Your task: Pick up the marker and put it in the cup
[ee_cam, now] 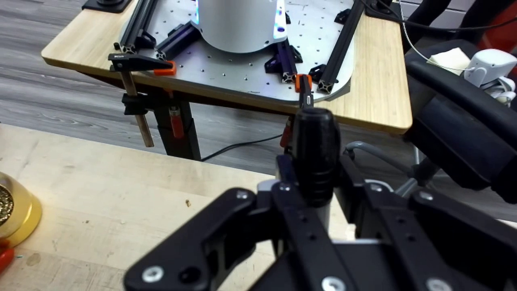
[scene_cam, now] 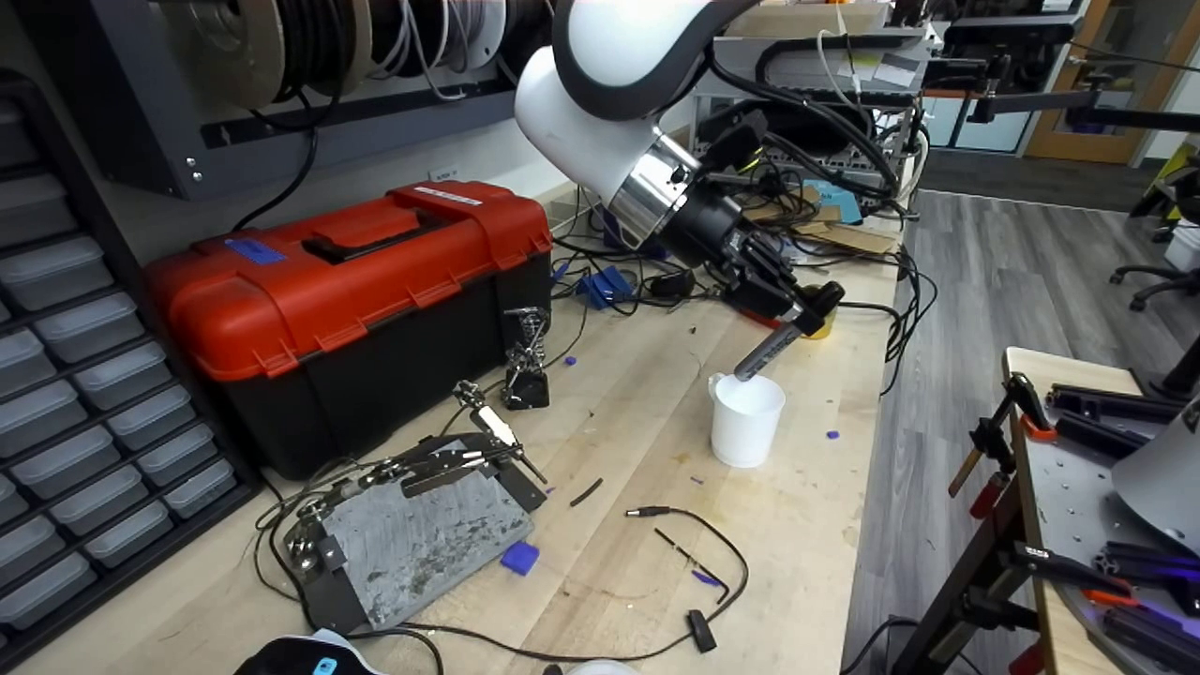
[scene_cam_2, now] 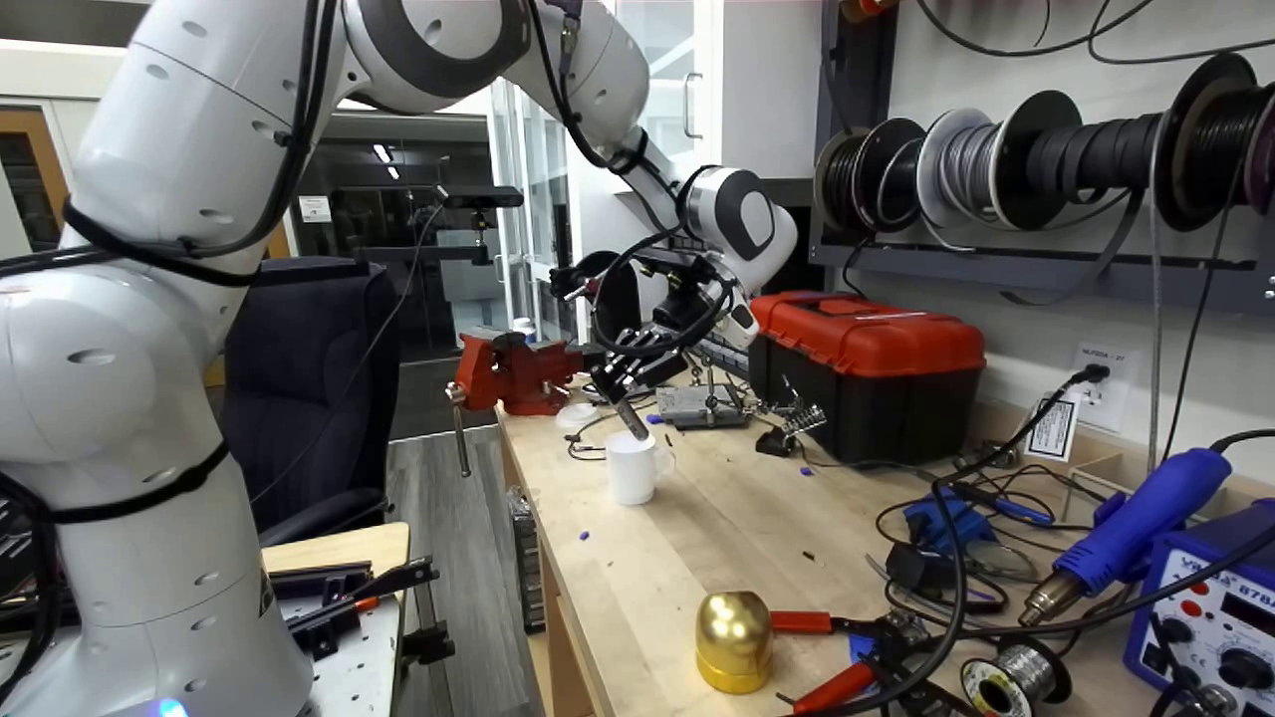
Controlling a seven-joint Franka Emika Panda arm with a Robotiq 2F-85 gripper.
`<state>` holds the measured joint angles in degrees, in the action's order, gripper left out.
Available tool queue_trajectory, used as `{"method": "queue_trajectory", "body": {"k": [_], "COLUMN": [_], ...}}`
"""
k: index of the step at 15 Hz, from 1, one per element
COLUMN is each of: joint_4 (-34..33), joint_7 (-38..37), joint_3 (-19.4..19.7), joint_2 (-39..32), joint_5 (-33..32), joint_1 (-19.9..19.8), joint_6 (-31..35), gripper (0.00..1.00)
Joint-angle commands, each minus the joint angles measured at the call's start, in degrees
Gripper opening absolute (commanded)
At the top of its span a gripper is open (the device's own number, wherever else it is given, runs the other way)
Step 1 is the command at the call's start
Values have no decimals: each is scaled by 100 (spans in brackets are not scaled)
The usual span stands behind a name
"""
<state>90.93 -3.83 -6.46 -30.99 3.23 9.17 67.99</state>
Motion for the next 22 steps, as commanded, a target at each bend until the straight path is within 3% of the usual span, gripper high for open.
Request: {"method": "queue_trajectory", "body": {"k": [1, 10, 22], "joint_4": [-211, 142, 278], "joint_7": [-232, -414, -84], "joint_3": [40, 45, 29], "joint_2": [-52, 52, -112], "joint_5": [168, 647, 476], "joint_1": [49, 43, 47], "joint_6": [-222, -129, 49], "gripper": [7, 7, 7]}}
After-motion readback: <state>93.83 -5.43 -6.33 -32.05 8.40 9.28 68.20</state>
